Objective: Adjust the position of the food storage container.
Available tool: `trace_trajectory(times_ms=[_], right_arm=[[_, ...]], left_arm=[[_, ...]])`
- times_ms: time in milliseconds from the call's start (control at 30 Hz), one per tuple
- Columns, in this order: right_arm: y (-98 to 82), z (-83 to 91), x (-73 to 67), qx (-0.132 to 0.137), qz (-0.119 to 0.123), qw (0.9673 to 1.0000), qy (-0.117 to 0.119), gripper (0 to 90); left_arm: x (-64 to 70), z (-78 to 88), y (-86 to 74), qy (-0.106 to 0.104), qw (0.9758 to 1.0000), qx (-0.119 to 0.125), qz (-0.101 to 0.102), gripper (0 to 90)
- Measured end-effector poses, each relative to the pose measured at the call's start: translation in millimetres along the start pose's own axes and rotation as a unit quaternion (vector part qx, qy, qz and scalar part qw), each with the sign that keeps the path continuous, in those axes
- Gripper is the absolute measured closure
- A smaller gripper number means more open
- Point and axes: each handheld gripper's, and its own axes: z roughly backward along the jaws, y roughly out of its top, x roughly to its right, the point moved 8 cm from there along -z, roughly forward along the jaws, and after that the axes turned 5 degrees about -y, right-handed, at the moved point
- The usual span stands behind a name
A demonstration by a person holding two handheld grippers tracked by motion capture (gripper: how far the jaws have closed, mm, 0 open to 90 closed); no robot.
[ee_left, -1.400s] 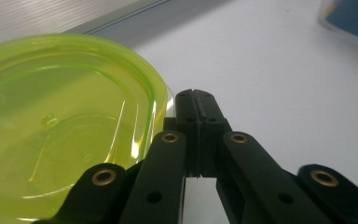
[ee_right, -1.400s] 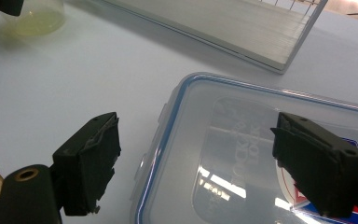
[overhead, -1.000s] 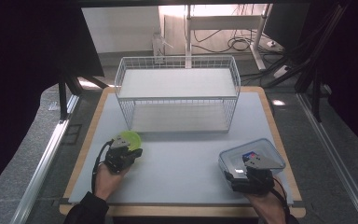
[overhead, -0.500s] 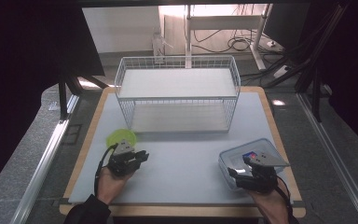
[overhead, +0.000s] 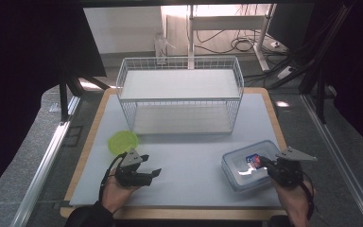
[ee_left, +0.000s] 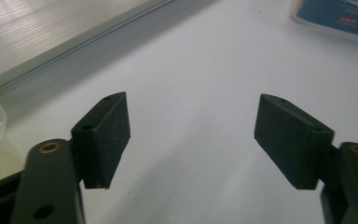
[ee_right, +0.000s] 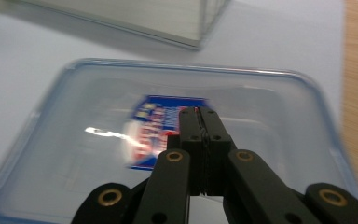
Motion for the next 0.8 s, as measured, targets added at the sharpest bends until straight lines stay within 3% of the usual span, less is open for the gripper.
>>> trace_trajectory(times_ms=[233,400,467,600,800], right_arm=[[-7.1,1.9,40.6,-0.009,-0.024,0.9986,-0.046,90.0],[-11.7,5.7,62.8,-0.009,-0.043,0.9966,-0.069,90.0],[-14.6,7.7,70.8,-0.017,-0.037,0.9949,-0.092,90.0],[-23.9,4.6,78.1,-0.036,-0.051,0.9938,-0.091,90.0],[-25.6,4.4,73.0,-0.043,-0.053,0.9940,-0.086,90.0]], left_arm=[[6.1,-4.8,-0.6,-0.023,0.9997,0.000,-0.008,20.1],[5.3,-7.1,-3.0,-0.020,0.9997,-0.007,-0.010,19.7],[5.4,-7.3,-3.3,-0.022,0.9997,-0.007,-0.007,19.8],[6.3,-6.8,-2.7,-0.024,0.9997,-0.005,-0.008,19.9],[7.3,-6.8,-3.4,-0.027,0.9995,-0.010,-0.007,21.6]])
